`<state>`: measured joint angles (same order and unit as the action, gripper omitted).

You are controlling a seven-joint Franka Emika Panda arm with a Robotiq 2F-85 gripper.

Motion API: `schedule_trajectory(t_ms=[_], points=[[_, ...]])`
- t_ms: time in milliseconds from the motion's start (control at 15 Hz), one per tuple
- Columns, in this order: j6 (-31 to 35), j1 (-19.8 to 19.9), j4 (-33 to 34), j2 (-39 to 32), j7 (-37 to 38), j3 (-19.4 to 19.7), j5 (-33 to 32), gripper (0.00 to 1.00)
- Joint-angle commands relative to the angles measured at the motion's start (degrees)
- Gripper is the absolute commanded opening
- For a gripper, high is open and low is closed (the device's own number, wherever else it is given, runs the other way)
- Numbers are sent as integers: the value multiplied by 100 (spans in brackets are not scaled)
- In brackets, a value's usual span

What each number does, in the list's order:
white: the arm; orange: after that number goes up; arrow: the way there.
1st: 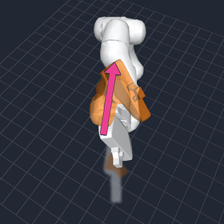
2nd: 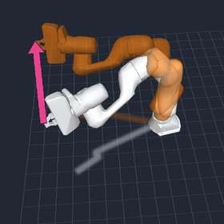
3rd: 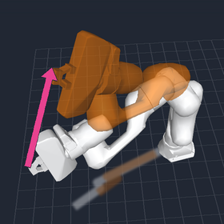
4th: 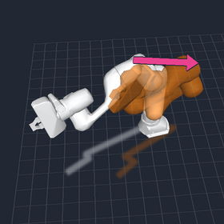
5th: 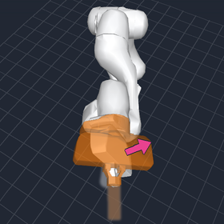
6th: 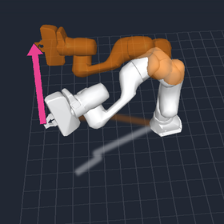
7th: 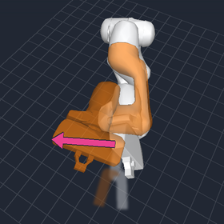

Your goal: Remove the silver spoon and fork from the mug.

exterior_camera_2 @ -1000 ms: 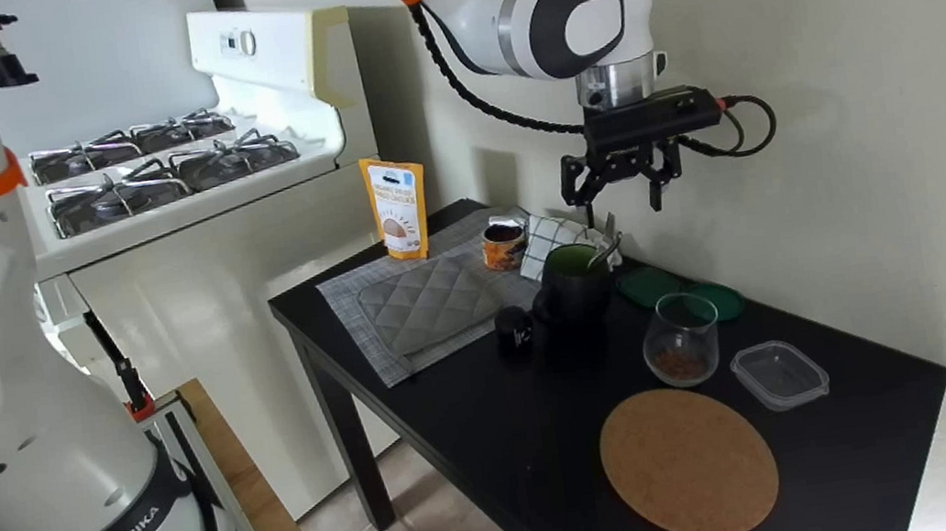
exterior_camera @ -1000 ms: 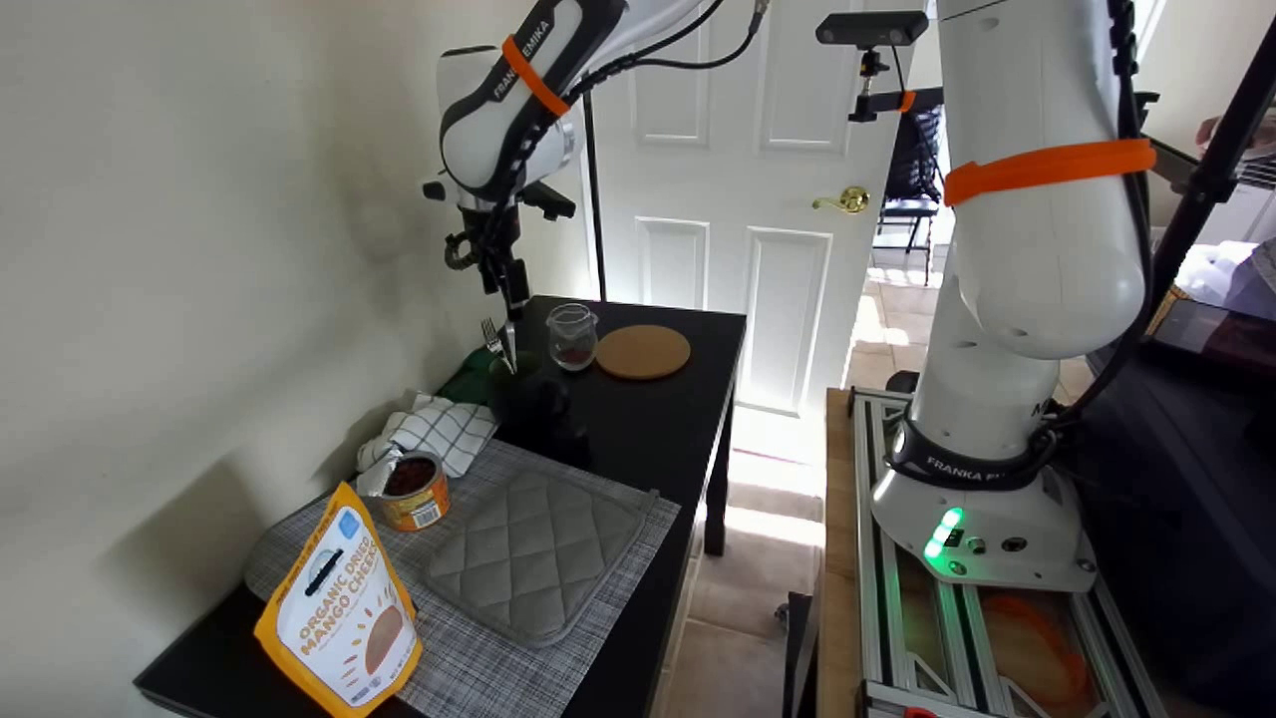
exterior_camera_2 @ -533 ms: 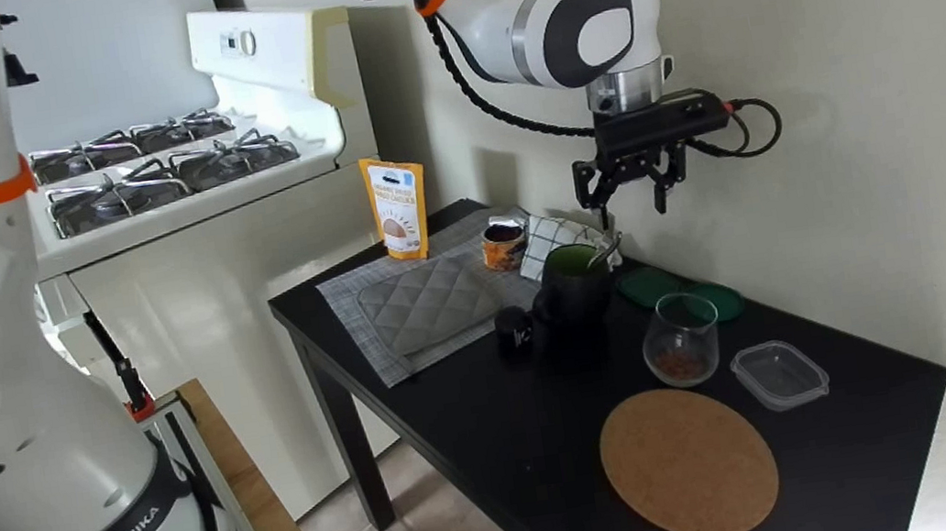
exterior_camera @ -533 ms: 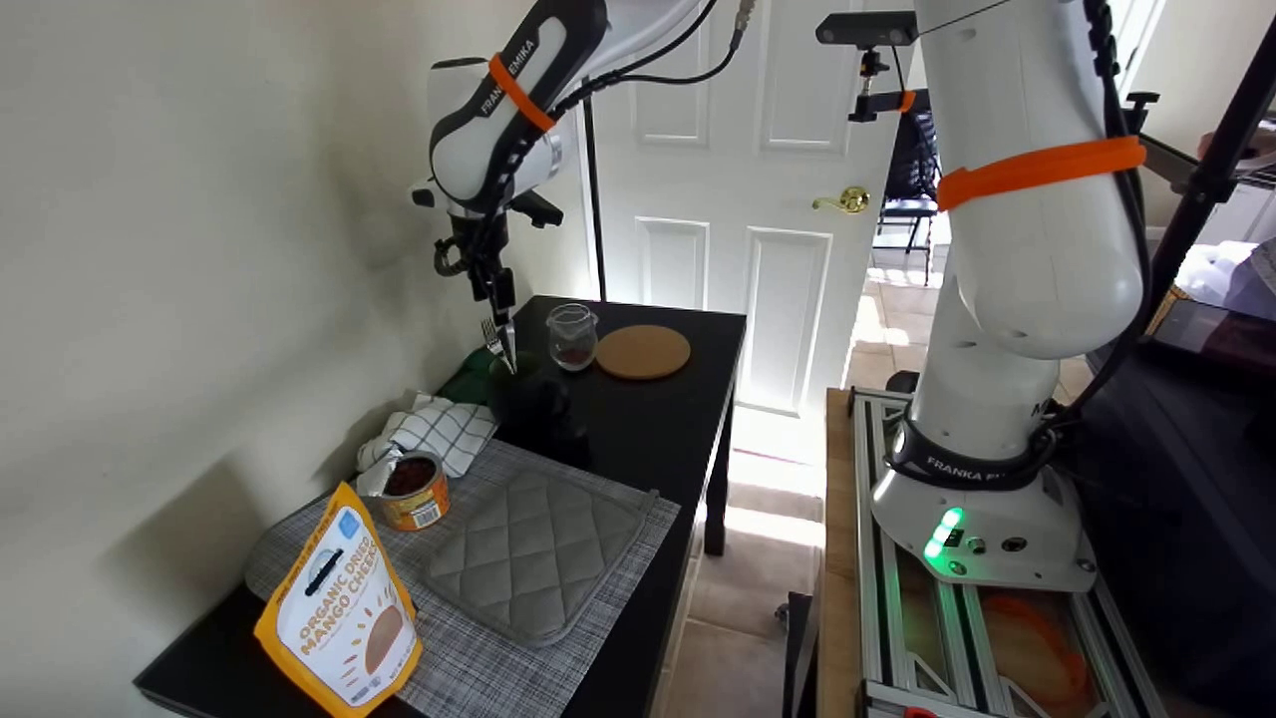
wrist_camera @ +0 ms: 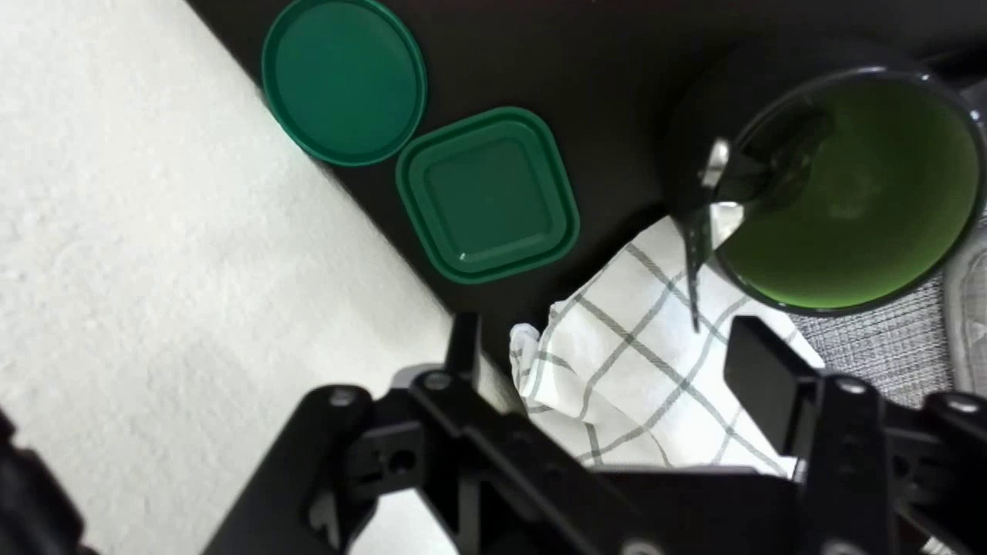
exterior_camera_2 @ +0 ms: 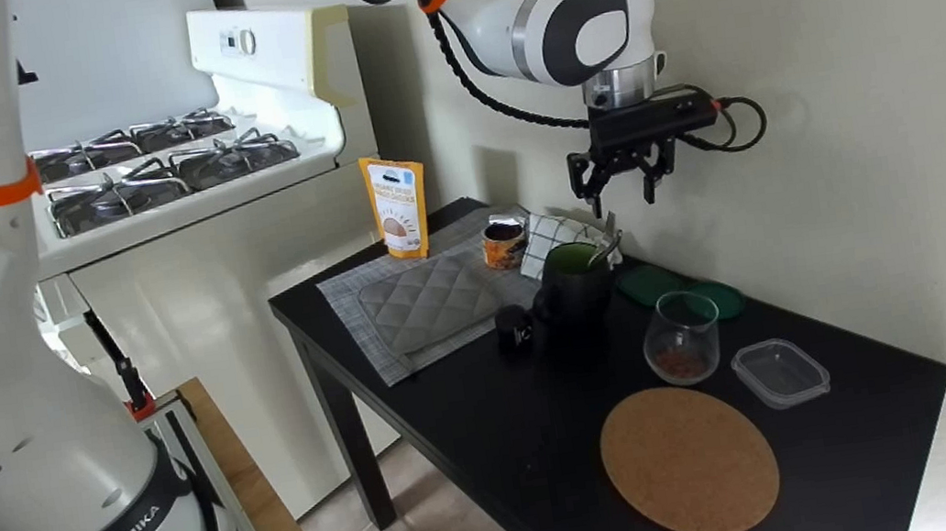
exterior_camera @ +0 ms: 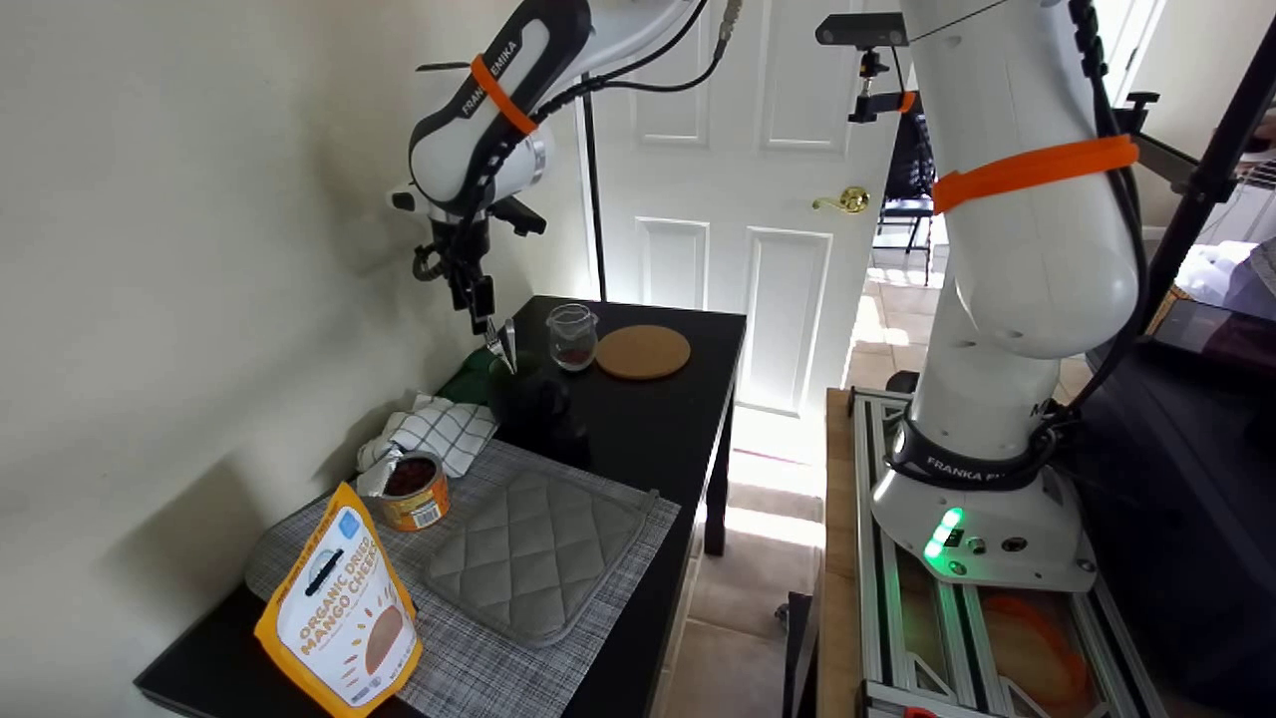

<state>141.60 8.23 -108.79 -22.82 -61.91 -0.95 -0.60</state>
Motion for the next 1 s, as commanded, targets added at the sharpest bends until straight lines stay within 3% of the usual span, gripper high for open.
schedule_trajectory(t_ms=[0,933], points=[[-185,123,102,-40,-96,-155,183,83],[-1337,153,294,-32,-202,-149,395,66]])
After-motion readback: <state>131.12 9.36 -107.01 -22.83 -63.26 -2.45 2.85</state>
